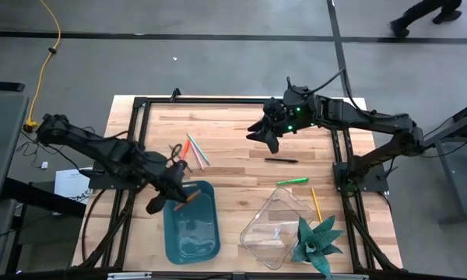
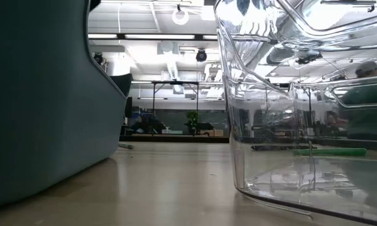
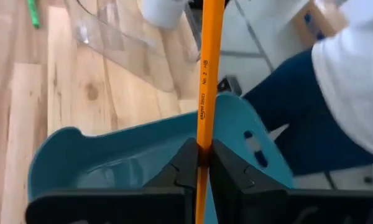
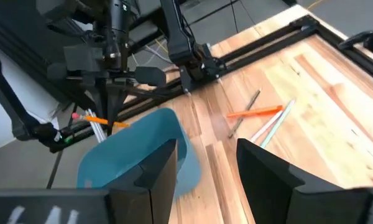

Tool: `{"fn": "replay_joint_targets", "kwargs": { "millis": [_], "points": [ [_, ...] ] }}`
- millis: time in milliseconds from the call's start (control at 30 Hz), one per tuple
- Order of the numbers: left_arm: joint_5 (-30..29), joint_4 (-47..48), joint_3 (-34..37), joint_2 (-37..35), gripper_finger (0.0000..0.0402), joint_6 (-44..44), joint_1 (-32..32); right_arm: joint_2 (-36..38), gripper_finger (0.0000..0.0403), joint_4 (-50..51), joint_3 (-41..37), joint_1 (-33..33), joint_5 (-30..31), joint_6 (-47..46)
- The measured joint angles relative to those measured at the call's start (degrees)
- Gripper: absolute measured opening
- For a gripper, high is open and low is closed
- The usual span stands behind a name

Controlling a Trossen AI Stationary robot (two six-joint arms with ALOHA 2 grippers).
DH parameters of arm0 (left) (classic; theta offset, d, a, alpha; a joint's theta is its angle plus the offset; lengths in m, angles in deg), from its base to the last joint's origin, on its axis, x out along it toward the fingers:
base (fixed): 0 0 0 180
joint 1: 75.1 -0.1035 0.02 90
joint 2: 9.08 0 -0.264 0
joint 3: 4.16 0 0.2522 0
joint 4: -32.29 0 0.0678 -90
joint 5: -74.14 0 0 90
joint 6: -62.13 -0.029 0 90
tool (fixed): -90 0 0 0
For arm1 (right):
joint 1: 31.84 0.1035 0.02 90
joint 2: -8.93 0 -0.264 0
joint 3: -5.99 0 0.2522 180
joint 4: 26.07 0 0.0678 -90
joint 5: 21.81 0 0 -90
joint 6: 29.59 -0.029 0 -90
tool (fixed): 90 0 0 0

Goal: Sort pens & pencils
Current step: Put the dark orange pencil into the blue bin

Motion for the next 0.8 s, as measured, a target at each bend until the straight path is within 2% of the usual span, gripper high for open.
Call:
{"fn": "replay_joint_targets", "kwargs": {
  "millis": [400, 633, 700, 800],
  "points": [
    [5.2, 0.8, -0.7, 10.7, 0.0014, -7.3, 1.5, 0.0, 0.0158, 13.3, 0.0, 0.9, -0.8, 3.0],
    [0.9, 4.4, -5.3, 15.5, 0.0014, -13.9, 4.2, 0.0, 0.0158, 14.6, 0.0, 1.2, -1.2, 4.3],
    [-0.2, 9.0, -6.8, 16.9, 0.0014, -16.5, 4.5, 0.1, 0.0158, 14.4, 0.0, 1.2, -1.1, 4.7],
    [-0.9, 11.0, -9.3, 20.0, 0.0014, -19.9, 5.2, 0.0, 0.0158, 14.7, 0.0, 1.2, -1.1, 5.3]
  ]
}}
